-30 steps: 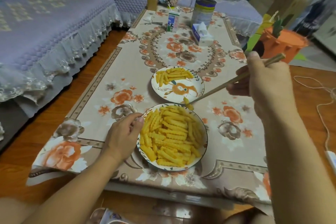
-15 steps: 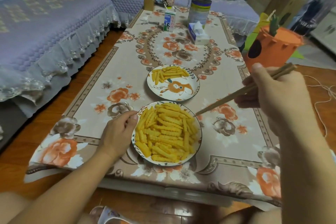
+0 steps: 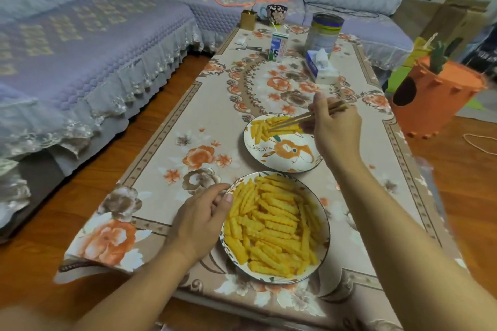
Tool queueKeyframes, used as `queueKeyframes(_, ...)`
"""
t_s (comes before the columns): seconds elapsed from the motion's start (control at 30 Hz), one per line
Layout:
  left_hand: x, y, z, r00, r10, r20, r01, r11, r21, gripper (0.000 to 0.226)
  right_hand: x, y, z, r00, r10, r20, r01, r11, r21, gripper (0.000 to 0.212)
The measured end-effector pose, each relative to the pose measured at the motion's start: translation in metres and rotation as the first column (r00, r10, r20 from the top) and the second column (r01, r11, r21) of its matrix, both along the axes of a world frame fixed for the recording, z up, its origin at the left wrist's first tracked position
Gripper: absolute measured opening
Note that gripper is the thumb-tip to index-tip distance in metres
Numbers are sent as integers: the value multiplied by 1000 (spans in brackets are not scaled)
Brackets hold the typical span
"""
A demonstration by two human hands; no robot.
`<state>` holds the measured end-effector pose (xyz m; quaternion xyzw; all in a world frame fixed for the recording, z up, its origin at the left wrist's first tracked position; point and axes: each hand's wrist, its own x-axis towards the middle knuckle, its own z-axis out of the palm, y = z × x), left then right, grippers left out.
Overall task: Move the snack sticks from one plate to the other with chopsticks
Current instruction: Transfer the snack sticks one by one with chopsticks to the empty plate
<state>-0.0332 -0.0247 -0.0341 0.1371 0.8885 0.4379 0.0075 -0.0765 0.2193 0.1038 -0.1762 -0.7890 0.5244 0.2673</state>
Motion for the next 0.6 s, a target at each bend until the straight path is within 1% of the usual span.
queueKeyframes(0.07,-1,-1,0,1000,1,3,-1,1000,3,74,-12,-4,-5,999,29,34,-30,999,18,49)
queueKeyframes(0.17,-1,-1,1,1000,-3,9,3,1000,10,73,-19,-5,-10,998,23,62,-23,1000,-3,52)
queueKeyframes(0.3,-1,-2,2,1000,0,14,0,999,33,72,-11,3,-1,998,-45,35,46,998,-34,51)
queueKeyframes(0.37,-1,-2,2,1000,1,19,-2,999,52,72,3,11,12,999,-46,22,48,996,-78,52)
queueKeyframes(0.47,-1,-2,0,1000,4,27,-7,995,98,70,33,23,39,998,53,36,-47,988,-150,51)
queueKeyframes(0.6,0,-1,1,999,13,37,-18,992,126,69,75,27,67,973,181,143,-164,978,-125,52)
